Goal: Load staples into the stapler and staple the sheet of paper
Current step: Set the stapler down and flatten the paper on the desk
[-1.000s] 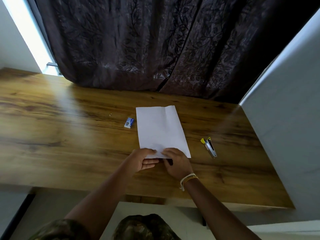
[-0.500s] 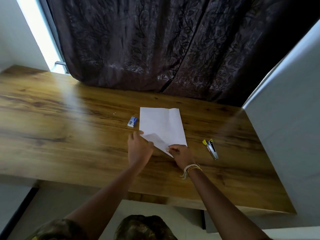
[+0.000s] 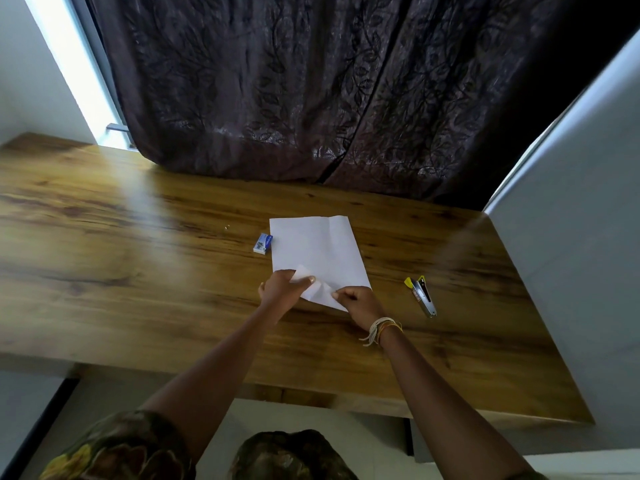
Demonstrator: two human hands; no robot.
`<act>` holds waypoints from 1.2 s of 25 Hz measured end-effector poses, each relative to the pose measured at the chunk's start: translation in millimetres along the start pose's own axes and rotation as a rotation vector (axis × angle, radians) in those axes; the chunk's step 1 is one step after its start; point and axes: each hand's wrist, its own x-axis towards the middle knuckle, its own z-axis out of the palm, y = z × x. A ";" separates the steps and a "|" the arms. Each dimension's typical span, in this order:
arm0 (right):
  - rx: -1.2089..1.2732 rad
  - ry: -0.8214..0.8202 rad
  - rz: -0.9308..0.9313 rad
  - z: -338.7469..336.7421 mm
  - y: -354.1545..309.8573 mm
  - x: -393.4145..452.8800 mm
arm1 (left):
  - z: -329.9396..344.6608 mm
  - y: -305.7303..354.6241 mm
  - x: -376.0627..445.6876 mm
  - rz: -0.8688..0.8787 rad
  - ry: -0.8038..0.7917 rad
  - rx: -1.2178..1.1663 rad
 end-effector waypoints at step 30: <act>-0.017 0.000 0.175 -8.3 -1.7 22.0 | -1.2 5.0 53.5 -0.111 -0.171 0.045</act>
